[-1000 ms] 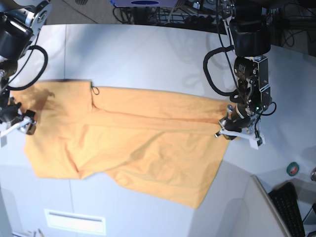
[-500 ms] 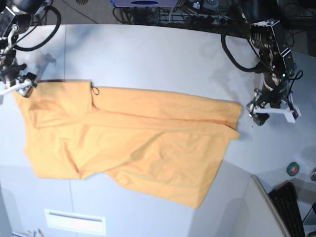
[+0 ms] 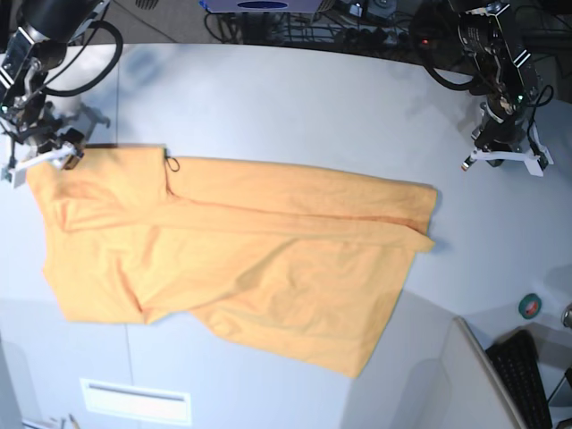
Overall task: Layout the t-shirt on the table in an organized manner, then fold the t-shirt properly
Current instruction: 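Release the shirt edge and open both grippers, then regrasp the shirt edge with both grippers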
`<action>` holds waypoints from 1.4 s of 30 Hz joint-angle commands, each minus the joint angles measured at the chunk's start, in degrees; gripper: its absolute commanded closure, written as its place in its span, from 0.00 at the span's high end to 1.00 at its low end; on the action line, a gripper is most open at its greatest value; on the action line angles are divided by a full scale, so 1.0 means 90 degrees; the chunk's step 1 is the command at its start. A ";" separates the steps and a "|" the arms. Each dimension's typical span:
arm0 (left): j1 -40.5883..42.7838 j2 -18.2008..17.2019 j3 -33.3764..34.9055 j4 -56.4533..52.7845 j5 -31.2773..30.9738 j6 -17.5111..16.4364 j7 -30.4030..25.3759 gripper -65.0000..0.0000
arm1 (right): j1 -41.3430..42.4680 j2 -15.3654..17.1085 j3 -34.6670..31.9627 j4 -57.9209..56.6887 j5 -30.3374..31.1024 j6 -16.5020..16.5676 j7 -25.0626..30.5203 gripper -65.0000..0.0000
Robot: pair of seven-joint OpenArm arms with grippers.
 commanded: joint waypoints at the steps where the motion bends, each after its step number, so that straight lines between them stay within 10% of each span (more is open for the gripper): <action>1: -0.0040 -0.0077 -0.0021 0.0099 -0.0014 -0.0028 -0.0132 0.00 | 0.0069 0.0077 0.0043 0.0127 0.0073 0.0061 0.0123 0.36; 4: -0.0020 -0.0077 -0.0021 0.0089 -0.0014 -0.0028 -0.0132 0.00 | 0.0098 0.0077 0.0004 0.0136 0.0073 0.0070 0.0094 0.00; 29: -0.0001 -0.0077 0.0624 -0.0135 -0.0014 -0.0037 -0.0132 0.00 | 0.2101 0.0322 -0.0025 -0.0284 0.0024 0.0022 -0.0590 0.00; 31: -0.0020 -0.0058 0.0683 -0.0311 -0.0014 -0.0037 -0.0132 0.16 | 0.2228 0.0458 -0.0025 -0.0547 0.0034 0.0022 -0.0570 0.00; 36: -0.0040 -0.0019 0.0673 -0.0546 -0.0014 -0.0037 -0.0142 0.58 | 0.2120 0.0517 0.0053 -0.0264 0.0073 0.0070 -0.0541 0.59; 42: -0.0196 -0.0009 0.0644 -0.0663 -0.0024 -0.0965 -0.0152 0.71 | 0.0958 0.0390 0.0063 0.1514 0.0112 0.0070 -0.0570 0.62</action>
